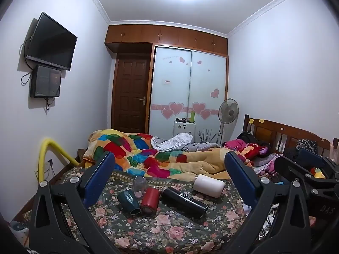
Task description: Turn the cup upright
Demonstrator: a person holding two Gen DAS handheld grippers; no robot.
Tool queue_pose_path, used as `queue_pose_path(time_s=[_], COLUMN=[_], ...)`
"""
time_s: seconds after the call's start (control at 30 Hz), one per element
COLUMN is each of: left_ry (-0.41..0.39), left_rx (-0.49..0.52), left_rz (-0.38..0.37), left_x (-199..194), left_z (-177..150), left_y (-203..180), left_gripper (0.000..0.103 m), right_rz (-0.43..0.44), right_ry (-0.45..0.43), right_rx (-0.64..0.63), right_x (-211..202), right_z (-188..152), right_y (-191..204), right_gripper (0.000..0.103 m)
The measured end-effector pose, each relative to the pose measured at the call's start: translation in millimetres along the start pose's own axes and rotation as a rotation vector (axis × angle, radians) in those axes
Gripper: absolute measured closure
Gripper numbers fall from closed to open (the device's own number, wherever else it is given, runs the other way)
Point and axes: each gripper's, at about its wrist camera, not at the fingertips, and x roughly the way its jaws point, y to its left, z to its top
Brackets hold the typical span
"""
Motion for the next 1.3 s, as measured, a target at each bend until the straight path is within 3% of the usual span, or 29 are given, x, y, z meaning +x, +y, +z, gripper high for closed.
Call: queue_pose_path(time_s=[1.3], left_ry=[0.018], left_rx=[0.016], left_rz=[0.018], left_x=[6.6], left_z=[-6.5], left_y=[1.5], left_gripper=[0.000], right_rz=[0.004], right_ry=[0.019], right_rx=[0.009], right_x=[7.7], right_z=[-9.6], right_y=[-1.6], right_gripper=[0.000])
